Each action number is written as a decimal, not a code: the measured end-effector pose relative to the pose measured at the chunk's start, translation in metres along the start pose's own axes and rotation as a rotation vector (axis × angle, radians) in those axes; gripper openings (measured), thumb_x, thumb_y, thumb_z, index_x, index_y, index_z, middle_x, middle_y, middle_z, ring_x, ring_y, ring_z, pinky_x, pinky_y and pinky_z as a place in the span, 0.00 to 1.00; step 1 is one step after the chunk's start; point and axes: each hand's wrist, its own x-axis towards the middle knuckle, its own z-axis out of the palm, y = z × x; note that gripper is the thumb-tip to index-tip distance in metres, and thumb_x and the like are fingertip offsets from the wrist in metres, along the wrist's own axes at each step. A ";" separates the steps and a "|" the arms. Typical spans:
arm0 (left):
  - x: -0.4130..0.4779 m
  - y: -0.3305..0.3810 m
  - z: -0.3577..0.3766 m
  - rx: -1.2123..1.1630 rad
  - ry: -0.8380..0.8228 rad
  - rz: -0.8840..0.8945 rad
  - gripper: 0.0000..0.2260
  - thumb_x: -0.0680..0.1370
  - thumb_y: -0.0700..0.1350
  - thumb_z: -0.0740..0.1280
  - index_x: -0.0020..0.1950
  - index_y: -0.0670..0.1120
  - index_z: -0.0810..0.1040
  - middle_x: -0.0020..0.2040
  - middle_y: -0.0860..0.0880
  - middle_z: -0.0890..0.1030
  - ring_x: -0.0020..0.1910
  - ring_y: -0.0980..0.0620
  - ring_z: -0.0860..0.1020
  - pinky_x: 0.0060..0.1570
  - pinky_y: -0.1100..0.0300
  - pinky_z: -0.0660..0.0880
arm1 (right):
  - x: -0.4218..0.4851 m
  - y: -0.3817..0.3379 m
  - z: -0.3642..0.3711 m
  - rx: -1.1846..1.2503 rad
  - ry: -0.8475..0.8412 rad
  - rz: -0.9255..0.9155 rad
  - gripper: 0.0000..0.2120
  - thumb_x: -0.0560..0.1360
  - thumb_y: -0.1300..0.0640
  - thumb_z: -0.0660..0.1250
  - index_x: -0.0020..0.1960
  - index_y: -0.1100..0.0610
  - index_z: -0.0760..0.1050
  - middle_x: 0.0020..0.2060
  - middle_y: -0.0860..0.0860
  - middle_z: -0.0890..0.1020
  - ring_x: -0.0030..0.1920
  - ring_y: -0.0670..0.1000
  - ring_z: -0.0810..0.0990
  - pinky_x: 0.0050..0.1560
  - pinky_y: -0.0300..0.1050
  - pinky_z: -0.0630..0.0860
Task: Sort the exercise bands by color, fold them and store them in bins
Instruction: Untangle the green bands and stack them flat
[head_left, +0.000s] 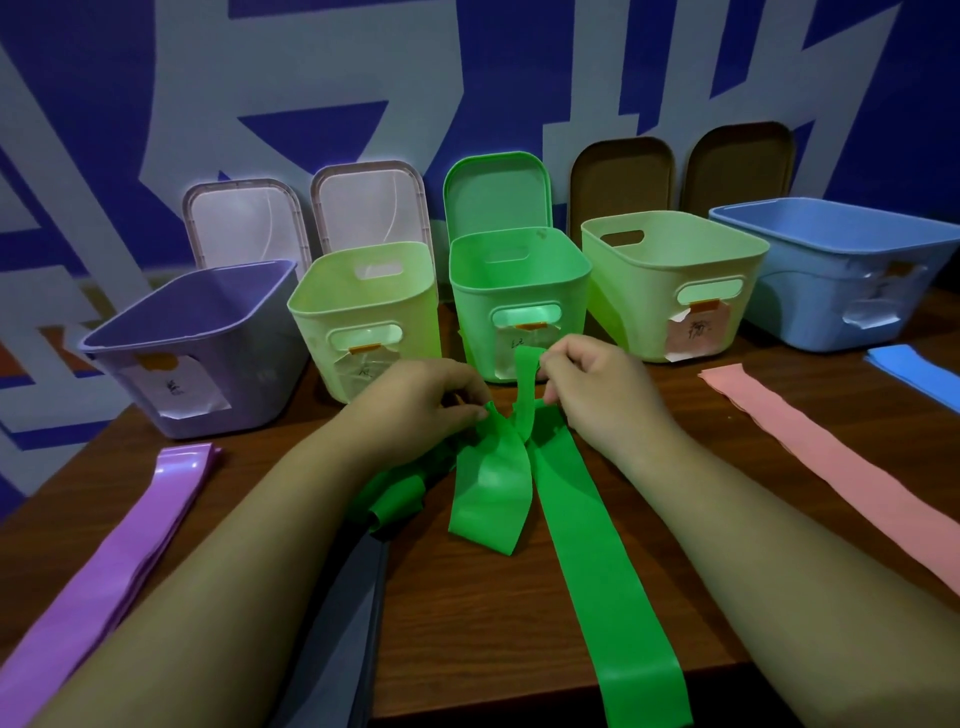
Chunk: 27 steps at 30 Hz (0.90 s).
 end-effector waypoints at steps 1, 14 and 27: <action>-0.001 0.000 -0.002 -0.018 0.020 -0.020 0.05 0.80 0.47 0.75 0.56 0.54 0.85 0.47 0.59 0.83 0.46 0.63 0.81 0.46 0.65 0.77 | 0.001 0.000 0.000 0.002 -0.002 0.001 0.14 0.83 0.51 0.64 0.41 0.53 0.81 0.34 0.49 0.84 0.29 0.45 0.74 0.34 0.45 0.73; 0.000 0.055 -0.107 -0.053 0.314 0.108 0.06 0.83 0.44 0.70 0.58 0.55 0.81 0.52 0.58 0.84 0.52 0.61 0.82 0.52 0.62 0.81 | -0.001 0.002 -0.004 0.060 -0.104 -0.034 0.12 0.86 0.51 0.64 0.46 0.50 0.81 0.36 0.56 0.81 0.27 0.45 0.71 0.25 0.39 0.65; 0.024 0.106 -0.177 0.125 0.421 0.153 0.06 0.82 0.45 0.71 0.57 0.54 0.84 0.47 0.61 0.84 0.48 0.61 0.82 0.50 0.63 0.78 | -0.020 -0.017 -0.004 0.340 -0.386 -0.002 0.20 0.79 0.32 0.61 0.69 0.36 0.75 0.69 0.36 0.68 0.74 0.45 0.66 0.76 0.50 0.64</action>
